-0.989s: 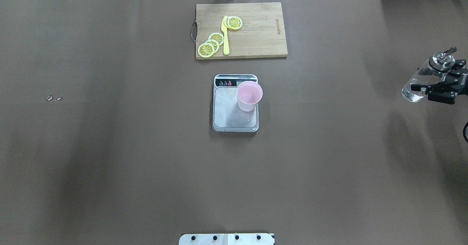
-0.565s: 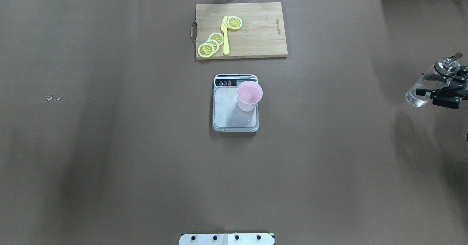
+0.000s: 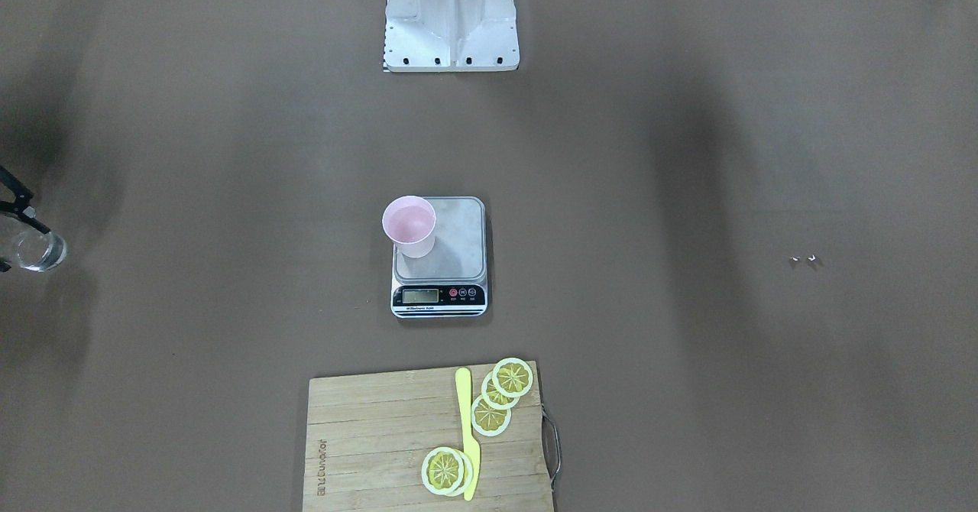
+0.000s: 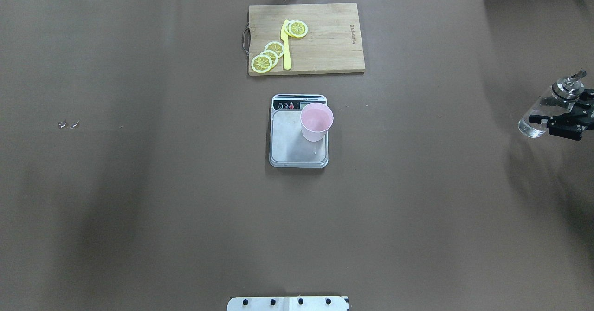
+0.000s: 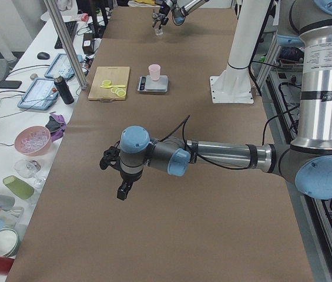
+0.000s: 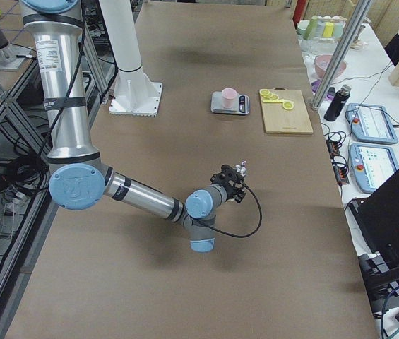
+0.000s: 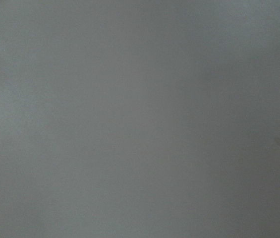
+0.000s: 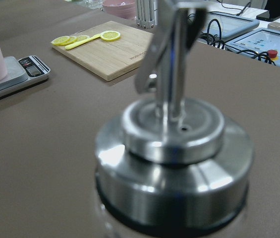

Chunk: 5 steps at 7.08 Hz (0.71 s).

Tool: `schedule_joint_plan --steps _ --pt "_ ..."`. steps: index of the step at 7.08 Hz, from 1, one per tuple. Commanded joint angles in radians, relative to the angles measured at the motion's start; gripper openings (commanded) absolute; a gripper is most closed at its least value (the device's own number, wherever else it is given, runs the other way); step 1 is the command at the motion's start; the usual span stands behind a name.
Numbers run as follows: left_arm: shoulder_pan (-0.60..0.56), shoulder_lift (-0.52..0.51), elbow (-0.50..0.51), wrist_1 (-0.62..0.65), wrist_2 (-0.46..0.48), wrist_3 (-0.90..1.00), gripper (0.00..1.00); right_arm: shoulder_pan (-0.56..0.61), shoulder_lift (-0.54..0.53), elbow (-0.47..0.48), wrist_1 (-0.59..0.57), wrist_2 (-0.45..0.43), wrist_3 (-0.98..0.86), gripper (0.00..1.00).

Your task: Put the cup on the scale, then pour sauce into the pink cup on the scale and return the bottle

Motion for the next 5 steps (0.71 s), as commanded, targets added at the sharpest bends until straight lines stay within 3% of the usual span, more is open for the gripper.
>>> schedule_joint_plan --steps 1,5 --pt "0.000 0.018 -0.038 0.008 -0.064 0.000 1.00 -0.020 0.004 -0.027 -0.001 -0.038 0.001 0.36" --pt "-0.001 0.072 -0.036 0.002 -0.107 0.004 1.00 -0.057 0.006 -0.036 -0.001 -0.090 0.001 0.37"
